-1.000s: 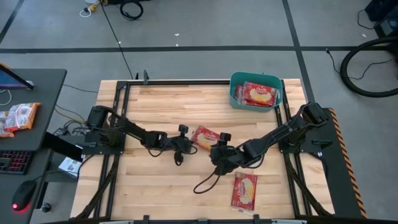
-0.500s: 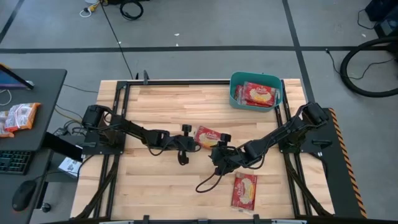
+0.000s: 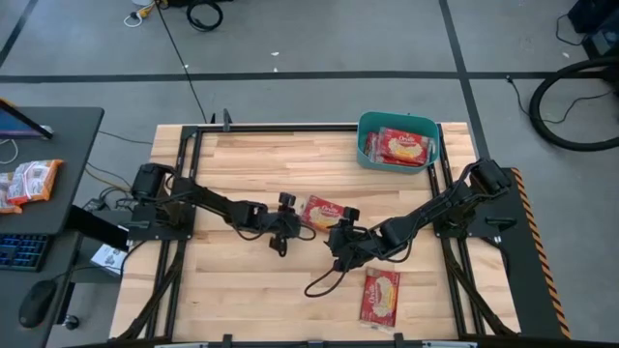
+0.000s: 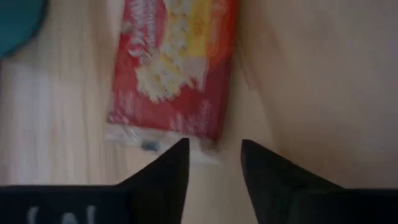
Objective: Sort popcorn bags into baskets
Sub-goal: Put the popcorn bag into the blue bin
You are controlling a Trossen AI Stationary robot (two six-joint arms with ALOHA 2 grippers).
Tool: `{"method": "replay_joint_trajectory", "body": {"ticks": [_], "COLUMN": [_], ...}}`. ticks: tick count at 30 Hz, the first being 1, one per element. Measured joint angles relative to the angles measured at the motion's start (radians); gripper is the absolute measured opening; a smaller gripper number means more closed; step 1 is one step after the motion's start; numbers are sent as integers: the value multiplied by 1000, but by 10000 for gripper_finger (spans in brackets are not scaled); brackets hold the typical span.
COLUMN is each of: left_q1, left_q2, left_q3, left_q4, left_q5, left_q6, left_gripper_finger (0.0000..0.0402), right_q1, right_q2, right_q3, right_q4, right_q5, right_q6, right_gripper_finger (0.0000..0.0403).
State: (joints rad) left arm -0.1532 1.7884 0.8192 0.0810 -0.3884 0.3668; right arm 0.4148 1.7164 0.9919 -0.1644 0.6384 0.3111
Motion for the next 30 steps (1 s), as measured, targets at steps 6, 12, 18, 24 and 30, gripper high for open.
{"method": "replay_joint_trajectory", "body": {"ticks": [6, 12, 18, 24, 30], "left_q1": [-1, 0, 3, 4, 4], "left_q2": [55, 74, 77, 73, 10], "left_q3": [3, 3, 2, 1, 17], "left_q4": [68, 88, 78, 77, 56], "left_q5": [-80, -95, -78, -79, -12], "left_q6": [42, 48, 37, 26, -62], "left_gripper_finger": [166, 124, 22, 6, 3], "right_q1": [0, 0, 0, 0, 0], "right_q2": [0, 0, 0, 0, 0], "right_q3": [0, 0, 0, 0, 0], "right_q4": [9, 13, 13, 9, 10], "right_q5": [-2, -16, -48, -48, -48], "right_q6": [0, 0, -24, -35, -85], "right_gripper_finger": [205, 205, 205, 205, 205]}}
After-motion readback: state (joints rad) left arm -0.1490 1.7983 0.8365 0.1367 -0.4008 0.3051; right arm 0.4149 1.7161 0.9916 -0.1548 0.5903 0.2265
